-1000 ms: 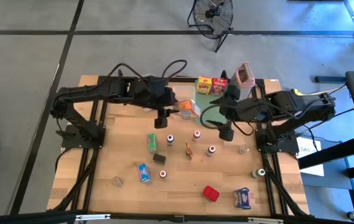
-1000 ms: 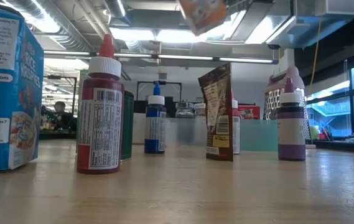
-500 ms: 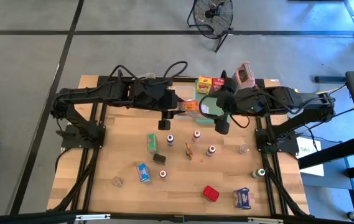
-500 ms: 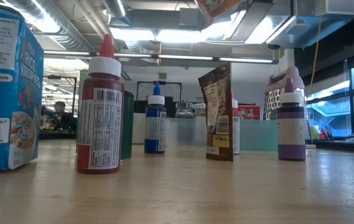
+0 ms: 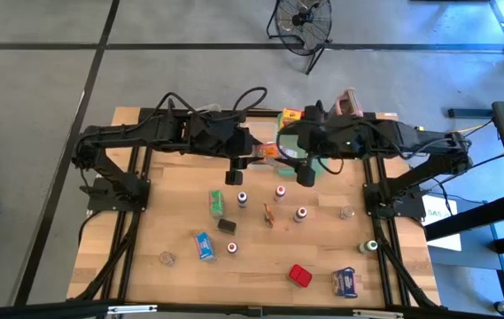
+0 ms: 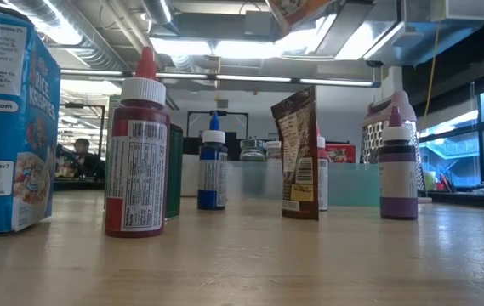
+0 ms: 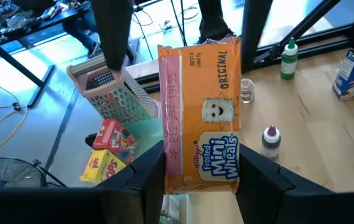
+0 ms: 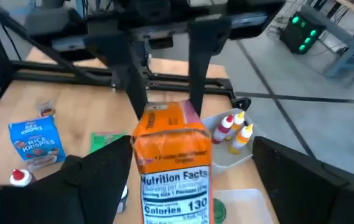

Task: Pick & Place Kitchen Items
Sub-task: Put the orange cereal box into the green bin

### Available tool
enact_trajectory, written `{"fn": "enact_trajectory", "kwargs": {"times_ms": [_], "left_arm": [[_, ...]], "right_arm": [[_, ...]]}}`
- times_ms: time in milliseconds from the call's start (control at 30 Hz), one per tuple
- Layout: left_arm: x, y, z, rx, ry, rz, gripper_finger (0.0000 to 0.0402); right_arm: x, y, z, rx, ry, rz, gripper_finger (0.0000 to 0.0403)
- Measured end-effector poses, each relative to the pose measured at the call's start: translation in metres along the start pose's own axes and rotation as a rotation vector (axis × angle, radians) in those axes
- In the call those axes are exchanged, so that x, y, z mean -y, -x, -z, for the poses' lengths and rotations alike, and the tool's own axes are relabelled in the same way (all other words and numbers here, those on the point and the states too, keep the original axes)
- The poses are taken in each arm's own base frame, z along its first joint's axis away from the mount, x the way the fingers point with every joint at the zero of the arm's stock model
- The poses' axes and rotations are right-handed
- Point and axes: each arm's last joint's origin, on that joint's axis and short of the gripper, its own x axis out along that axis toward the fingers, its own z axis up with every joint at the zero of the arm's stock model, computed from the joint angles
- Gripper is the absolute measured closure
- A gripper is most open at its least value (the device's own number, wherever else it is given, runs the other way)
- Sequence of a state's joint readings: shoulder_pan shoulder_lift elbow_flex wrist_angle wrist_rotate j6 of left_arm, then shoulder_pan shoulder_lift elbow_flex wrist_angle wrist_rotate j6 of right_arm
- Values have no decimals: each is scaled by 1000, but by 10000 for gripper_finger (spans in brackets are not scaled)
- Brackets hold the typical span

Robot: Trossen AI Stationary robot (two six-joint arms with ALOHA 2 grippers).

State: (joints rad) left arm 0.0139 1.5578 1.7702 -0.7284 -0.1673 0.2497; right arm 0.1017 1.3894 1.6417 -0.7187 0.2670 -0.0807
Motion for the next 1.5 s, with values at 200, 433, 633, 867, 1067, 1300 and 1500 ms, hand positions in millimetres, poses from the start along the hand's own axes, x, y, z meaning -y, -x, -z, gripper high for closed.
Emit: {"fn": "enact_trajectory", "kwargs": {"times_ms": [200,433,633,867,1067,1300,1500], "left_arm": [[0,0,0,-1,0,0,250],[0,0,1,-8,-1,2,249],[0,0,1,-9,-1,1,249],[0,0,4,-42,-14,-13,249],[0,0,5,-54,-16,-21,248],[0,0,5,-57,-25,-20,249],[0,0,5,-57,-32,-20,249]], "right_arm": [[-3,-23,4,-39,18,-73,68],[-4,-29,2,-20,47,-73,68],[-4,-29,2,-18,55,-72,68],[-5,-29,5,-43,61,-75,68],[-5,-29,5,-43,72,-75,68],[-5,-29,5,-42,83,-76,68],[-5,-29,5,-42,83,-76,69]]}}
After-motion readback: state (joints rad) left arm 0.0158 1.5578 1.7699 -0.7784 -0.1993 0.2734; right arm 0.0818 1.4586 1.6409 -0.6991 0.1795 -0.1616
